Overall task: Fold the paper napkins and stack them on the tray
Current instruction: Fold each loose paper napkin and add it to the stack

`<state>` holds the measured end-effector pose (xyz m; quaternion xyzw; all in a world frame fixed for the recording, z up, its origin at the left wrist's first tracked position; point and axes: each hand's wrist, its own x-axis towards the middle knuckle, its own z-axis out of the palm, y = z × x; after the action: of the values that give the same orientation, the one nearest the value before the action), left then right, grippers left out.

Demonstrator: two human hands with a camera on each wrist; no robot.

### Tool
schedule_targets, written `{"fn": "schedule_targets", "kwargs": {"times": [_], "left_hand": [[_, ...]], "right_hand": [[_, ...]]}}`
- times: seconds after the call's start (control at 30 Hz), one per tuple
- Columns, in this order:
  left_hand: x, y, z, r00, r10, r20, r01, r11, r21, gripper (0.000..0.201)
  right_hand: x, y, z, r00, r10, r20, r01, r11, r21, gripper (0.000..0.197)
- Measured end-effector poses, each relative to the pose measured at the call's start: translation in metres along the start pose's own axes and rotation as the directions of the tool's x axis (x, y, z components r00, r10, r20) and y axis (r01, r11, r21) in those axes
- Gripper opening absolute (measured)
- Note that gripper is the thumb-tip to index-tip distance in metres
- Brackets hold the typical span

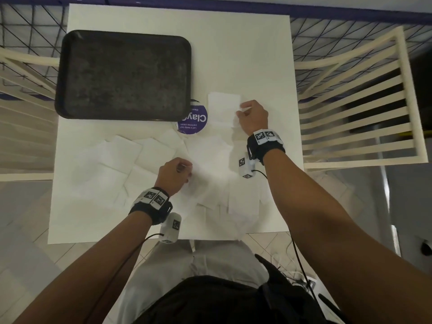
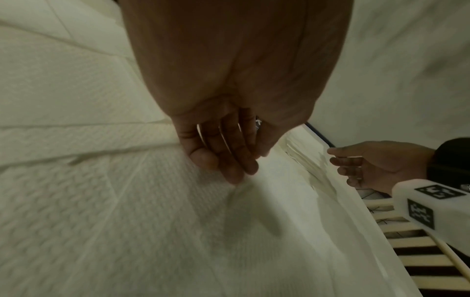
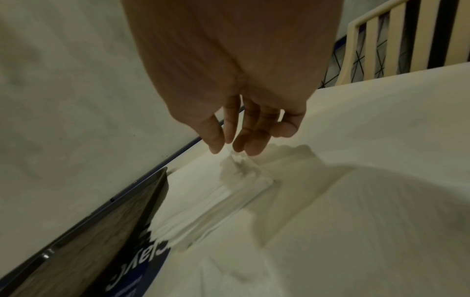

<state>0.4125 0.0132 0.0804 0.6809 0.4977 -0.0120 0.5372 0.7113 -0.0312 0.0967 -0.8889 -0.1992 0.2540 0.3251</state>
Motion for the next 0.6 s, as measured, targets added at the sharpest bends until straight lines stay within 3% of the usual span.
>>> {"fn": "schedule_targets", "kwargs": {"times": [0.17,0.4,0.6], "left_hand": [[-0.002,-0.001,0.011,0.998,0.067,-0.012,-0.065,0.988,0.14,0.01],[-0.002,0.012,0.029,0.994,-0.007,-0.111,0.031,0.977,0.209,0.015],[-0.005,0.015,0.035,0.989,0.007,-0.149,0.036,0.958,0.284,0.027]], "right_hand": [[-0.051,0.017,0.006,0.993,-0.078,0.088,0.077,0.997,0.009,0.014],[-0.118,0.05,0.031,0.976,-0.086,0.201,0.09,0.996,-0.012,0.019],[-0.145,0.065,0.043,0.965,-0.055,0.258,0.053,0.999,0.012,0.02]]}}
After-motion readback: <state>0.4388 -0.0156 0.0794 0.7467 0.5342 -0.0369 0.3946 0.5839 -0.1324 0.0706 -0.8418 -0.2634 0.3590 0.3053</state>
